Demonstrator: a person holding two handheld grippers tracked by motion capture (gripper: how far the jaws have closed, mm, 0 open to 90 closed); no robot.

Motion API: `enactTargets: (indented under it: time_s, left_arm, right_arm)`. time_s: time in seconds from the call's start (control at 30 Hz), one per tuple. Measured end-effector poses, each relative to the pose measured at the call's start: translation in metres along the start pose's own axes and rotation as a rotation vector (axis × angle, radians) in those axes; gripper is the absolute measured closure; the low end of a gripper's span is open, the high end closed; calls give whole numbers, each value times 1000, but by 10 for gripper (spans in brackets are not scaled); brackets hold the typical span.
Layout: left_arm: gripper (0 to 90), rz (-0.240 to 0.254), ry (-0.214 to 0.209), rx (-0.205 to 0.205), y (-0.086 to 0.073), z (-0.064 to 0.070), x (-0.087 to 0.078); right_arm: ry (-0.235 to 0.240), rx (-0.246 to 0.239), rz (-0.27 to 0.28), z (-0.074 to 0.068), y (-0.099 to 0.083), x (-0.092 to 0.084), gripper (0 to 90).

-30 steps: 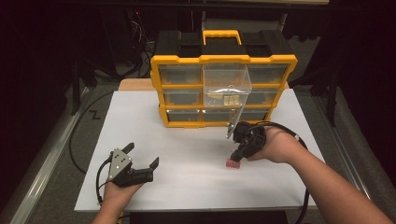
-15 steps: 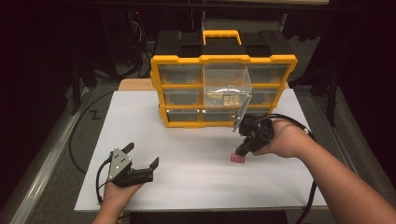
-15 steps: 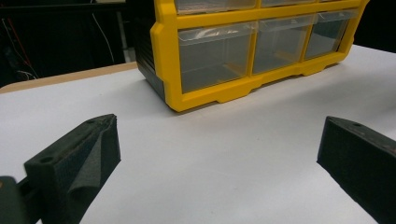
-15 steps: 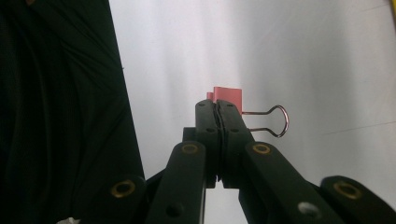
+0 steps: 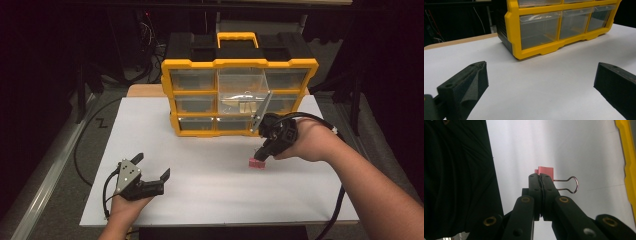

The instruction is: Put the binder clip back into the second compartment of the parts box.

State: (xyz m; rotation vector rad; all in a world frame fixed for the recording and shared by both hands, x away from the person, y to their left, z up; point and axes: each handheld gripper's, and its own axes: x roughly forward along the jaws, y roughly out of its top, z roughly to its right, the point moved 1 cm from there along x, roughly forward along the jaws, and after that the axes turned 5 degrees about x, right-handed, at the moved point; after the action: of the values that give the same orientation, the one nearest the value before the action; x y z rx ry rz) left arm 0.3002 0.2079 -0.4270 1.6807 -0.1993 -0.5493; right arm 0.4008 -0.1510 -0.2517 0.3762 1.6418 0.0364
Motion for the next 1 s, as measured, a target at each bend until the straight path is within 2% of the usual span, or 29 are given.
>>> enactTargets:
  time_s: [1.0]
  left_arm:
    - [4, 0, -1, -2, 0, 1, 0]
  right_arm:
    - [-36, -16, 21, -7, 17, -59, 900]
